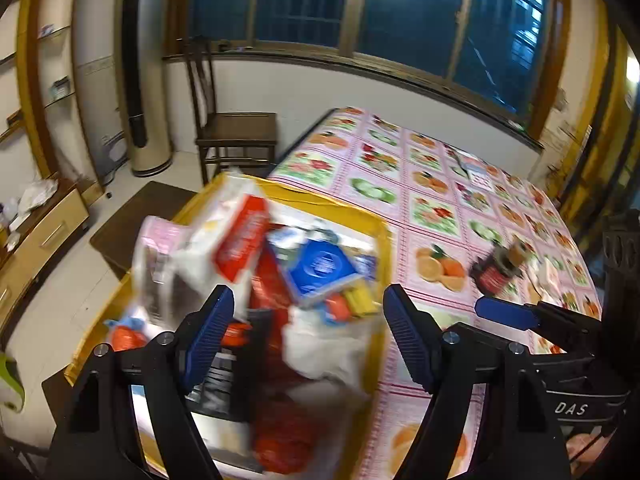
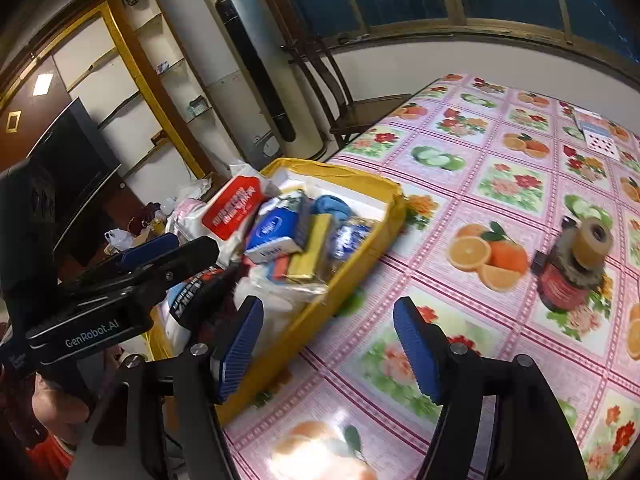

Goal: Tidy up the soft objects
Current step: 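Grasp the pink tissue pack with the right gripper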

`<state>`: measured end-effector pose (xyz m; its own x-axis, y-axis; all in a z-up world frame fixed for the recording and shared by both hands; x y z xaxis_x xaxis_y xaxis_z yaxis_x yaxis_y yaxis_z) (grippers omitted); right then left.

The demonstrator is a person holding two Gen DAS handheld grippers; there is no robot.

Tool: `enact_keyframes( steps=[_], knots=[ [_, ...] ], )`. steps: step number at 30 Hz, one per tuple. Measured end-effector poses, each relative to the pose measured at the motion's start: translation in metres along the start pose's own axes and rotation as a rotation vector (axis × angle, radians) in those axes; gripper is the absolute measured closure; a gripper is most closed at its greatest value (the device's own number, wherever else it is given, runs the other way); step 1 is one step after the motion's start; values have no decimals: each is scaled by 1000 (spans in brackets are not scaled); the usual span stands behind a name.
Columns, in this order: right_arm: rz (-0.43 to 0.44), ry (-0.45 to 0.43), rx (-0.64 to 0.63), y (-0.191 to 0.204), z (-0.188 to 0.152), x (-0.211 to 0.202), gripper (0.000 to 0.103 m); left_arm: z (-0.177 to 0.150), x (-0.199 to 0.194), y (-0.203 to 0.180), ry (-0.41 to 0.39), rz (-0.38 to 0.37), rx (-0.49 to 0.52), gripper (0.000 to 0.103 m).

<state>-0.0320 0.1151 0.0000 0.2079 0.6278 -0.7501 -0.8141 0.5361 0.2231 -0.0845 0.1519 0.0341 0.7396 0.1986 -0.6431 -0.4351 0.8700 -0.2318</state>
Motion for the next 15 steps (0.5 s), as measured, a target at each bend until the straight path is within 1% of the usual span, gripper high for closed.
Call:
enact_keyframes(
  steps=[3,7,9,11,13,14,15],
  knots=[
    [-57,-6,32,-48,-16,-16,33,-10,12,-37,46,-54,45,26],
    [-196,-22,94,-134,-30,-37,33,-24,33,-93,112,-135,96,26],
    [-235,-31,90,-173,-30,-44,30,-31,42,-121,137,-164,127,26],
    [-305,-36,78,-215,-26,-48,21,-36,49,-148,163,-198,156,26],
    [-356,-37,42,-250,-21,-50,16,-40,55,-173,184,-221,179,26],
    [-363,-30,20,-262,-18,-47,14,-42,58,-184,191,-233,190,26],
    [-372,-16,-1,-275,-16,-44,14,-43,60,-194,197,-243,200,26]
  ],
)
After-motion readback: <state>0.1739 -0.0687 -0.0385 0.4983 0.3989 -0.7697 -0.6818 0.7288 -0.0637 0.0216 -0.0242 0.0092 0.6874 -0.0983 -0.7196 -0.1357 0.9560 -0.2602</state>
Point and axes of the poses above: each gripper's, at about its wrist camera, not at the fingertips, and x roughly the way its jaws point, y to its left, z to its top, the point moved 9 cm from there along x, roughly the way its jaws point, and after that the axes turned 9 degrees about -z, right-handed, at the moved point
